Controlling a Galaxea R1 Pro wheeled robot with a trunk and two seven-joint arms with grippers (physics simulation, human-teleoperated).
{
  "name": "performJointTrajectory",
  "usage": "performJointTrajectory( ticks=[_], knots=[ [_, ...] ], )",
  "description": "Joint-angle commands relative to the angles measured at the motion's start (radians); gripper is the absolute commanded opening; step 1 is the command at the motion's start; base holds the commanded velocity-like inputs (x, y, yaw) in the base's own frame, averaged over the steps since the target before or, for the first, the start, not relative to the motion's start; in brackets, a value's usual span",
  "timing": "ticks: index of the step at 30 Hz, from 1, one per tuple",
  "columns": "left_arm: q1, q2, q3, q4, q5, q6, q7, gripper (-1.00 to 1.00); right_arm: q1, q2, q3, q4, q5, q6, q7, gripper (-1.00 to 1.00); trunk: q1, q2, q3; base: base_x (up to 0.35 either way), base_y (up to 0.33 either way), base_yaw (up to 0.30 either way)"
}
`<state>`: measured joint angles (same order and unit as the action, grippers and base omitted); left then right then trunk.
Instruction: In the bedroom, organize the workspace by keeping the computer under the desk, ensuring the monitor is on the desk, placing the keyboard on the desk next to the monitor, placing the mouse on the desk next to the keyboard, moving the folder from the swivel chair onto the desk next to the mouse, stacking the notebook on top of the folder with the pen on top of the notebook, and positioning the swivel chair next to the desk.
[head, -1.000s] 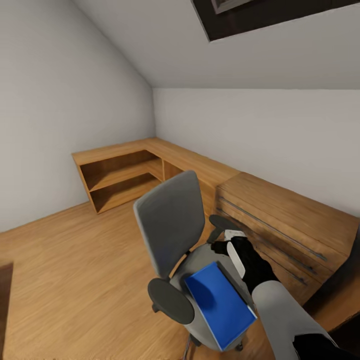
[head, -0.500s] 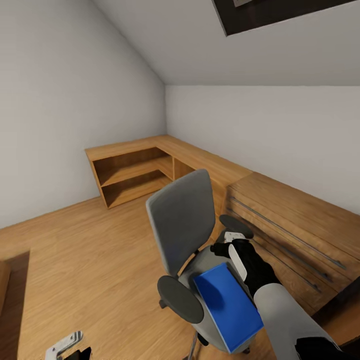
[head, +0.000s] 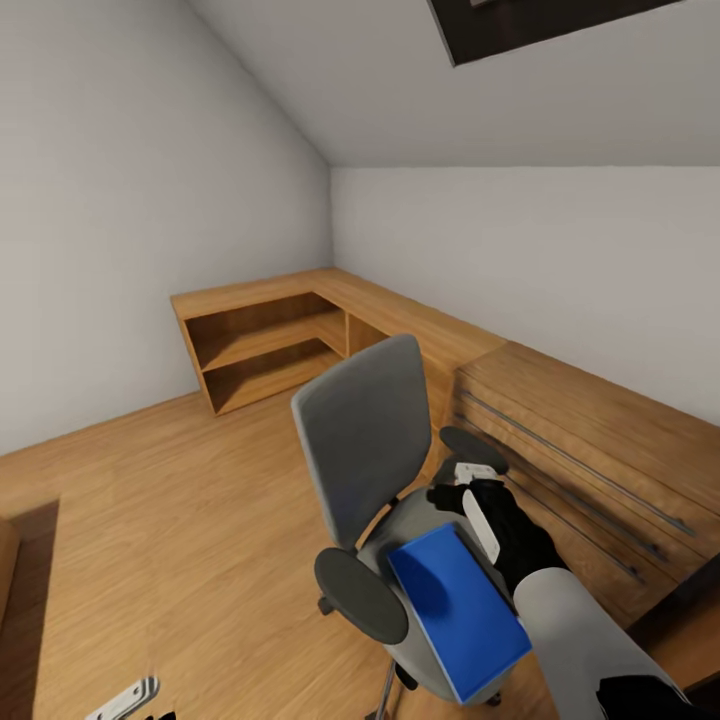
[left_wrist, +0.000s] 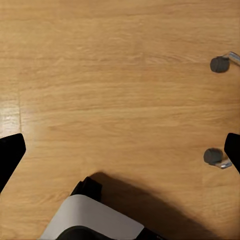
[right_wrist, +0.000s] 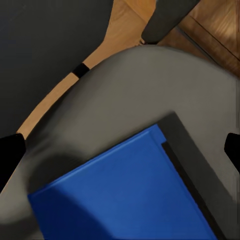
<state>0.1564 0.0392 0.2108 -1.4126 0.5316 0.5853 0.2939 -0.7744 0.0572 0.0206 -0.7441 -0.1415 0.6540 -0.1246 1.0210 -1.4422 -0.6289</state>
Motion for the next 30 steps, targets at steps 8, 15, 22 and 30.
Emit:
performJointTrajectory(
  ticks=[8,15,22,30],
  knots=[
    [0.0,-0.002,-0.003,0.013,0.009,-0.014,0.009,1.0,0.0,-0.03,0.002,0.001,-0.012,-0.042,-0.009,1.0,0.031,-0.057,-0.026,0.0,0.0,0.0],
    [0.0,-0.002,-0.004,0.017,0.007,-0.02,0.01,1.0,0.0,-0.036,0.003,0.025,-0.008,-0.11,-0.009,1.0,0.058,-0.106,-0.048,0.0,0.0,0.0],
    [0.0,-0.003,-0.005,0.018,0.007,-0.085,0.007,1.0,0.0,-0.036,0.005,0.05,0.02,-0.142,-0.009,1.0,0.084,-0.155,-0.07,0.0,0.0,0.0],
    [0.001,-0.003,-0.038,0.016,-0.017,-0.203,0.005,1.0,0.0,-0.035,0.005,0.057,0.033,-0.148,-0.01,1.0,0.115,-0.211,-0.095,0.0,0.0,0.0]
  ],
)
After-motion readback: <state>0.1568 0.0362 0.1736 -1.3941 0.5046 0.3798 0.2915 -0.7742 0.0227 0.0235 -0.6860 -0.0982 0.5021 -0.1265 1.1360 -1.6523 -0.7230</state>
